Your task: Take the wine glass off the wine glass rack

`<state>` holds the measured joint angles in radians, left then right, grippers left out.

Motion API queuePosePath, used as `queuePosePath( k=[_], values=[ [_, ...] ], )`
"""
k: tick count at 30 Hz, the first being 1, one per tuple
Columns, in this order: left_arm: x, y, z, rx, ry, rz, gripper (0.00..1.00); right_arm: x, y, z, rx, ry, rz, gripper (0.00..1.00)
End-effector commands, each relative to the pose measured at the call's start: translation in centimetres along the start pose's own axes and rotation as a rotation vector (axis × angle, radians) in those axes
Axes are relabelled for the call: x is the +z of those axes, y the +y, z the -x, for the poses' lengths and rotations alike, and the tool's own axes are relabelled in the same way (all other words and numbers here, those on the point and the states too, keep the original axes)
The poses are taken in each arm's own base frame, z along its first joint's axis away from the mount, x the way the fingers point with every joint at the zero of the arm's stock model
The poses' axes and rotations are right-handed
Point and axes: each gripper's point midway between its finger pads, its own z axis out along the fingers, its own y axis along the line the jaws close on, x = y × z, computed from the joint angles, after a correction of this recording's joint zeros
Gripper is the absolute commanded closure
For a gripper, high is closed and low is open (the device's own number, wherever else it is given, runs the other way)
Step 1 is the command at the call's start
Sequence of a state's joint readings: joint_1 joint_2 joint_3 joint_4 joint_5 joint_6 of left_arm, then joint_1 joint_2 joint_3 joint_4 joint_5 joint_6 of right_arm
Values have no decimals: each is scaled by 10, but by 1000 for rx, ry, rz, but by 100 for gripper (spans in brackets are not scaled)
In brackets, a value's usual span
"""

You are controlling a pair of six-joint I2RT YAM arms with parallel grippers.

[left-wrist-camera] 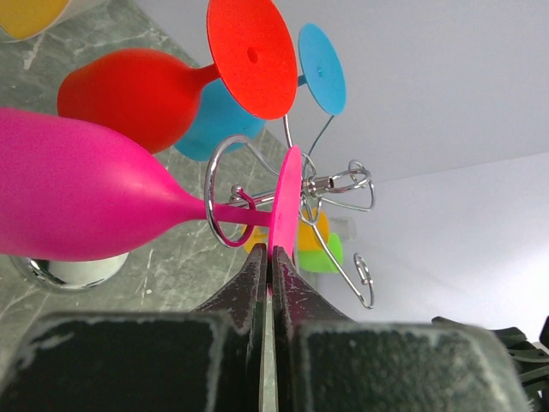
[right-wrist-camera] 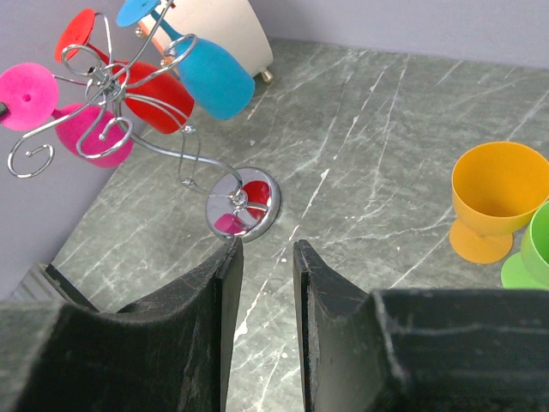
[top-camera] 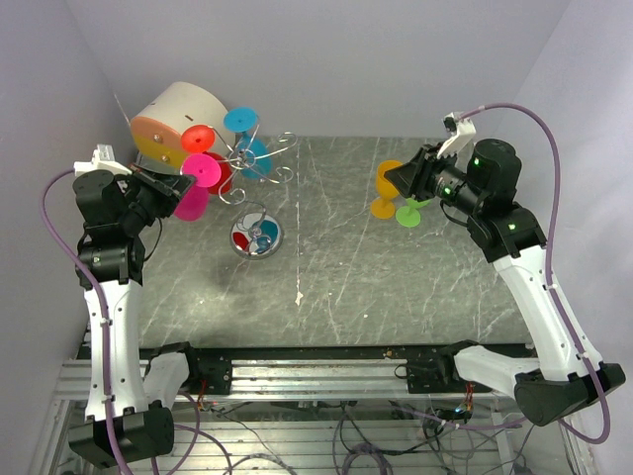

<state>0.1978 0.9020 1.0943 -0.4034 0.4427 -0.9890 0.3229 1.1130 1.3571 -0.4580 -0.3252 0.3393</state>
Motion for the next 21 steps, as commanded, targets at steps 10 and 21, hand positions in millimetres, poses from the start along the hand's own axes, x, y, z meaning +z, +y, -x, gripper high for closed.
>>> queuePosePath(
  k=[10, 21],
  values=[
    [-18, -19, 21, -23, -113, -15, 93, -7, 3, 12, -17, -63, -1, 70],
    [-24, -11, 31, -21, -177, 46, 93, -6, 2, 9, -23, -61, -2, 70]
  ],
)
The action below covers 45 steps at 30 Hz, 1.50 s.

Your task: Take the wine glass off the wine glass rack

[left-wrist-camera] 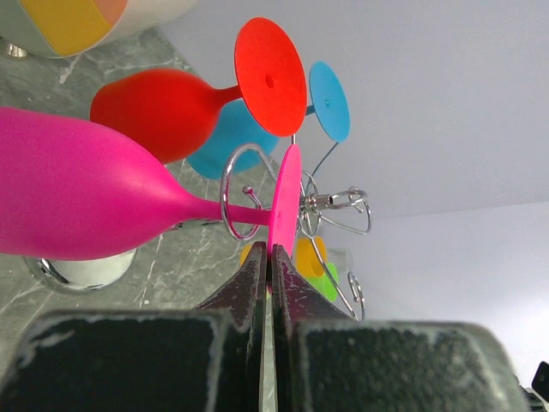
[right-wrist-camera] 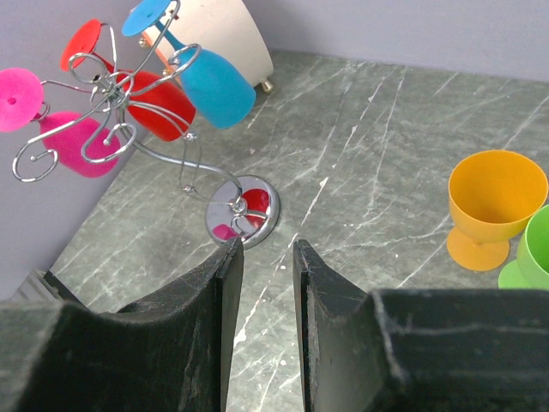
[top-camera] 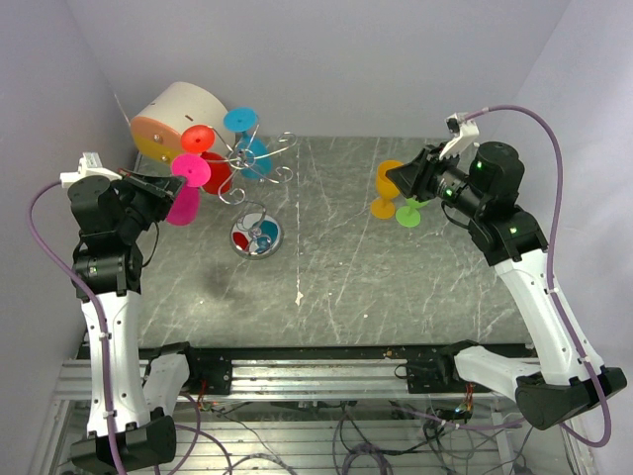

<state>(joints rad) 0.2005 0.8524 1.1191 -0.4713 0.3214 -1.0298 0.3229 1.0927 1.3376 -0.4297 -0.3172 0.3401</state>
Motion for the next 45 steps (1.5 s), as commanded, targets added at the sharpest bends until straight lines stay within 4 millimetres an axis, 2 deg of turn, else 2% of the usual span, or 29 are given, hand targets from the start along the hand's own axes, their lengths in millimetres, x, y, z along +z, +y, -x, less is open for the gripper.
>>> queuePosePath(
  k=[1, 15, 26, 33, 45],
  values=[
    [-7, -13, 18, 13, -75, -24, 93, -2, 1, 5, -14, -33, -1, 70],
    [12, -26, 27, -15, -86, -102, 93, 0, 2, 7, -7, -39, 8, 71],
    [23, -38, 19, -44, 2, -153, 93, 3, 0, 6, -4, -35, 3, 71],
    [18, -41, 4, -53, 89, -168, 93, 4, 0, 5, 1, -35, 7, 71],
    [-4, -47, -23, -103, 220, -204, 93, 2, -1, 3, -1, -30, -2, 71]
  ],
)
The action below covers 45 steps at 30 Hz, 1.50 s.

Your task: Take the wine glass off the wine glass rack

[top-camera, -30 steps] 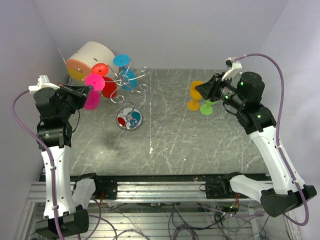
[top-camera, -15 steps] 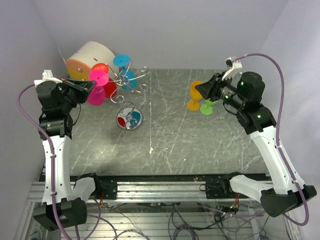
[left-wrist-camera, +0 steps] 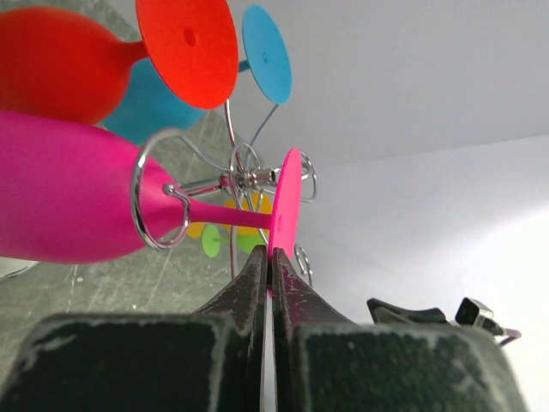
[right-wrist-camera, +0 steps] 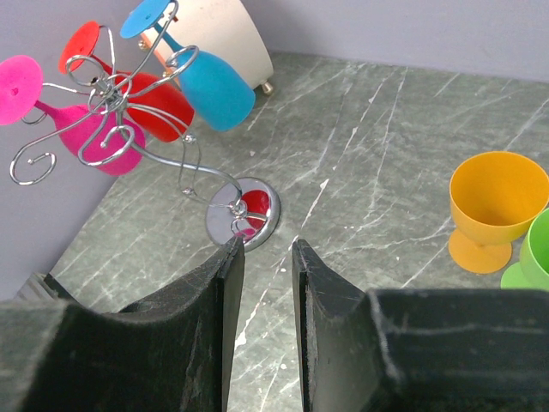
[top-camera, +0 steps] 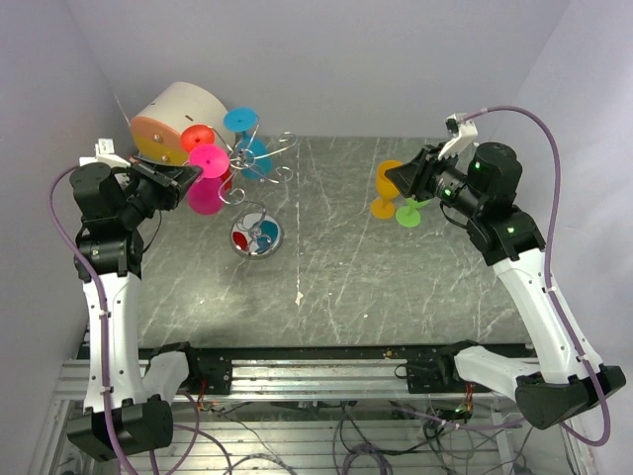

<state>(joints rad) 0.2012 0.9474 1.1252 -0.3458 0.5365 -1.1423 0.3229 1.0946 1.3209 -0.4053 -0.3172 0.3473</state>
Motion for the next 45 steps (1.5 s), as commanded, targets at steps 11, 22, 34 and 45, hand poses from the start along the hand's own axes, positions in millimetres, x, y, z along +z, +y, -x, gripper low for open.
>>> queuePosePath(
  k=[11, 22, 34, 45],
  values=[
    [-42, -48, -6, 50, -10, -75, 93, -2, 0, 0, -2, -15, -4, 71],
    [-69, -78, 2, 105, -93, -97, 93, 0, 0, -2, 4, -3, 0, 71],
    [-112, -144, 8, 170, -190, -249, 93, 3, 16, 0, 16, -10, 94, 71],
    [-145, -223, -5, 29, -56, -867, 93, -23, 124, 44, 35, -106, 759, 62]
  ],
)
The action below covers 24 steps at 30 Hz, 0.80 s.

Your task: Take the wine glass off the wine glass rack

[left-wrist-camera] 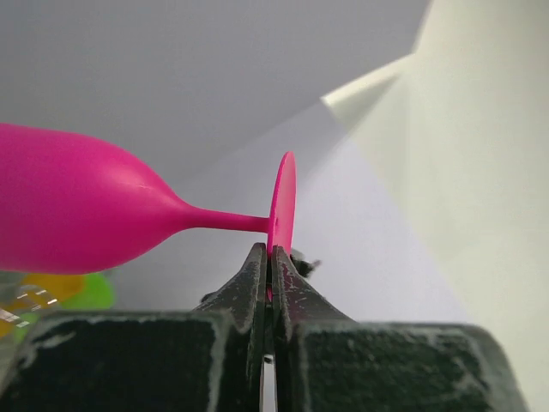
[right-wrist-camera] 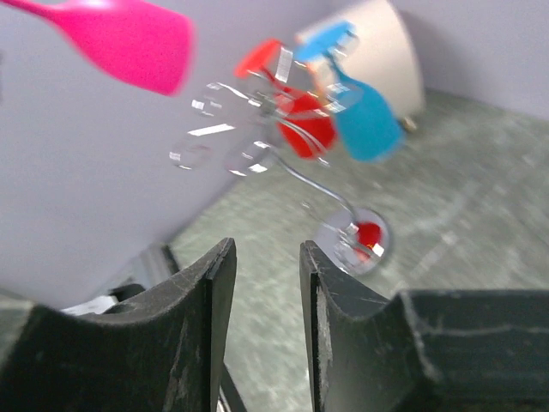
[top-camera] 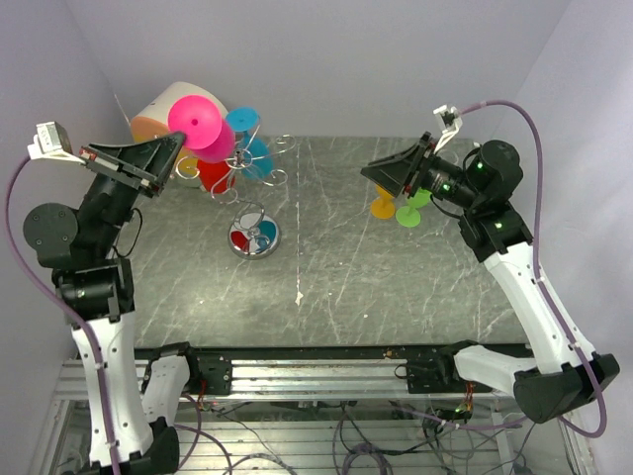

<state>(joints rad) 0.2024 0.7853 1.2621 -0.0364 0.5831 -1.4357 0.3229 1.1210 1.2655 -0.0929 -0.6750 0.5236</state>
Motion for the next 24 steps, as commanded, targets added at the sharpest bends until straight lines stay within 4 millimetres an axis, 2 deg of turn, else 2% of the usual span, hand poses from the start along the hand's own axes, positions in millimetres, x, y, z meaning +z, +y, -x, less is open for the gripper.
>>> queuePosePath(
  k=[1, 6, 8, 9, 10, 13, 17, 24],
  values=[
    [-17, -82, -4, -51, 46, -403, 93, 1, 68, 27, -17, -37, 404, 61],
    [-28, -107, -7, -34, 76, -531, 93, 4, 96, 49, -32, -76, 600, 52],
    [-34, -119, -10, -22, 102, -589, 93, 9, 102, 55, -51, -81, 647, 49],
    [-36, -123, -12, -20, 118, -620, 93, 16, 99, 56, -53, -78, 661, 49],
    [-45, -133, -16, -15, 142, -680, 93, 19, 100, 60, -60, -83, 681, 48],
    [-62, -147, -23, -23, 213, -804, 93, 23, 107, 68, -88, -99, 779, 44],
    [-80, -149, -29, -61, 270, -912, 93, 21, 120, 78, -94, -141, 946, 40],
    [-85, -138, -36, -87, 284, -893, 93, 39, 138, 91, -66, -171, 1145, 42]
  ],
)
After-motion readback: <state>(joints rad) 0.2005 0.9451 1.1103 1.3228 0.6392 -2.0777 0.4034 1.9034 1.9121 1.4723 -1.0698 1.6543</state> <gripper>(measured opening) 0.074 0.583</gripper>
